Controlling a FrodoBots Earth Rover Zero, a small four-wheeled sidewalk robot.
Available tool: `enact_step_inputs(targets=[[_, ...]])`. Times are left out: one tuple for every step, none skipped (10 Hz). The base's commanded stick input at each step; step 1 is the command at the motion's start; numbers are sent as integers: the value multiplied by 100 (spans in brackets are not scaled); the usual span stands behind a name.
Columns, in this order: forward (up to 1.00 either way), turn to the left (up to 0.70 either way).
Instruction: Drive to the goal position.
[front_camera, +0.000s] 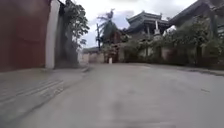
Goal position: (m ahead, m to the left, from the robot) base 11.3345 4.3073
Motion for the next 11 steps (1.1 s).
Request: enact_step_inputs(targets=[[100,0],[100,0],[100,0],[100,0],[100,0],[100,0],[100,0],[100,0],[100,0],[100,0],[100,0]])
